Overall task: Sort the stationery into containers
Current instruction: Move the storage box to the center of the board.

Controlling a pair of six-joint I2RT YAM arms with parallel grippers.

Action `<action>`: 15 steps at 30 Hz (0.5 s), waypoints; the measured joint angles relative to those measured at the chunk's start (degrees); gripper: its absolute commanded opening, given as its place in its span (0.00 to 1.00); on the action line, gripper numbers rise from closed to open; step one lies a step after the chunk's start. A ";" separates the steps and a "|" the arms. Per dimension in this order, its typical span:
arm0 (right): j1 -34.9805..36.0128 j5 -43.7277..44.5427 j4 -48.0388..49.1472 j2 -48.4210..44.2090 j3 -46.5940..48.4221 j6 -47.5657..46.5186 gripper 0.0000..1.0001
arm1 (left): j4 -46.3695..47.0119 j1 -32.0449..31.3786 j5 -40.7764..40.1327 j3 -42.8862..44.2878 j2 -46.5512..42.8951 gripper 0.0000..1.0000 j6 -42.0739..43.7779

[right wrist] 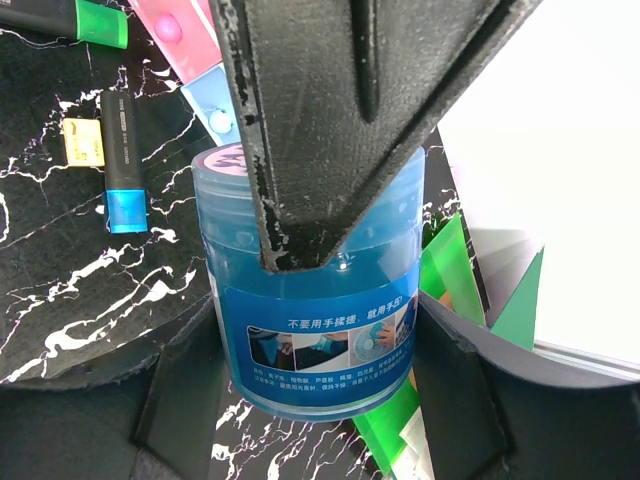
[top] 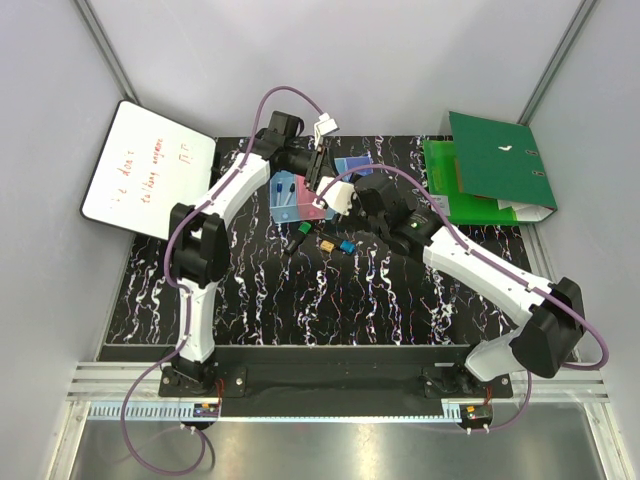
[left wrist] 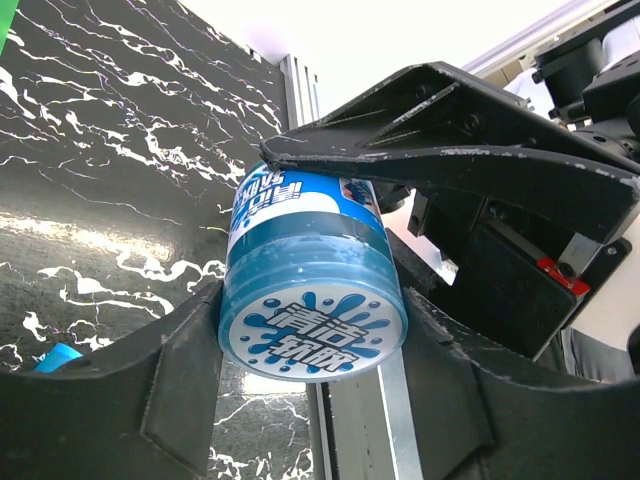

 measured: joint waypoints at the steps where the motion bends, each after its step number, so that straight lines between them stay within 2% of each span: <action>1: 0.00 0.00 0.00 0.00 0.00 0.02 0.00 | 0.00 0.00 0.00 0.00 0.00 0.32 -0.02; 4: 0.02 0.02 0.04 0.00 0.00 0.00 0.00 | 0.13 0.00 0.00 0.00 0.00 0.19 -0.07; 5: 0.02 0.02 0.04 0.00 0.00 0.00 0.03 | 0.15 0.00 0.00 0.00 0.02 0.04 -0.07; 6: 0.02 0.02 0.04 0.00 0.00 0.00 0.11 | 0.17 -0.02 0.00 0.00 0.00 0.00 -0.07; 7: 0.02 0.04 0.04 0.00 0.00 0.00 0.38 | 0.17 -0.04 0.00 0.00 0.00 0.00 -0.07; 10: 0.04 0.15 0.04 -0.02 0.00 -0.09 0.72 | 0.26 -0.09 -0.02 -0.02 0.00 0.00 -0.07; 13: 0.26 0.33 0.02 -0.04 -0.02 -0.28 0.94 | 0.61 -0.09 0.13 -0.28 0.00 0.00 -0.04; 15: 0.48 0.31 0.68 -0.04 -0.07 -0.76 0.98 | 0.66 -0.26 0.11 -0.70 0.00 0.00 -0.04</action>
